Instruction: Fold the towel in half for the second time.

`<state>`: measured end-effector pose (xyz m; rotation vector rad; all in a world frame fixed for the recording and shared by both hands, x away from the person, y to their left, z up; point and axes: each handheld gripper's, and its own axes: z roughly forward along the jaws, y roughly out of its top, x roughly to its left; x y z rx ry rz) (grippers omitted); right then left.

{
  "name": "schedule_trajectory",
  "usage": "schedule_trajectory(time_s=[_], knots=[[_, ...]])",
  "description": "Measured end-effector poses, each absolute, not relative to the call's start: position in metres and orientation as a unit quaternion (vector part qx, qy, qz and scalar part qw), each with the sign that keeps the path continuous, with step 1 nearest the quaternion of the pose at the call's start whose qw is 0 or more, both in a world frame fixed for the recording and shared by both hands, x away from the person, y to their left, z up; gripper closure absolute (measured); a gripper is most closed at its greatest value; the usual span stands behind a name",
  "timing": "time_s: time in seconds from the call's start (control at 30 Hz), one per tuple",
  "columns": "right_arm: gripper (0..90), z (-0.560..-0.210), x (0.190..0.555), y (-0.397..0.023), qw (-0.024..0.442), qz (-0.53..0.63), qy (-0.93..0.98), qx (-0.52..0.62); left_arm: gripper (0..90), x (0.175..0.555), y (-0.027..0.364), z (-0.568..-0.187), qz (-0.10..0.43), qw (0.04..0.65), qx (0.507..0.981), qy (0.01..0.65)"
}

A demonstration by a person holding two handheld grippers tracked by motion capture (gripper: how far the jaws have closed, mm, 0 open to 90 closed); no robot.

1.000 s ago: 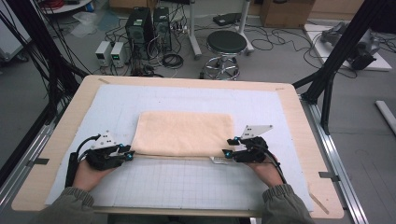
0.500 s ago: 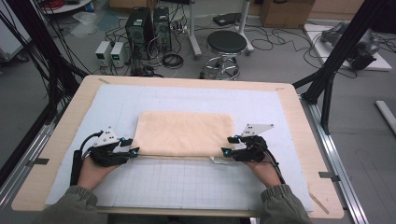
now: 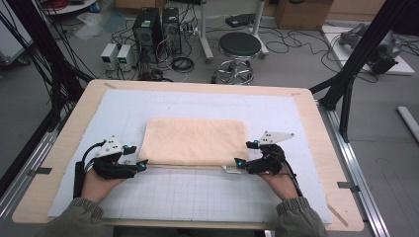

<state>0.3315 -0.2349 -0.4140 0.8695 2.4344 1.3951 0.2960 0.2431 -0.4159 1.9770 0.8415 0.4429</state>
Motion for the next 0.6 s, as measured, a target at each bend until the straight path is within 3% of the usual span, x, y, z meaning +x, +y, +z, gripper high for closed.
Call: schedule_trajectory(time_s=[0.6], knots=[[12.5, -0.412, 0.317, -0.244, 0.119, 0.469, 0.822, 0.301, 21.9, 0.283, 0.245, -0.411, 0.191, 0.458, 0.799, 0.34]])
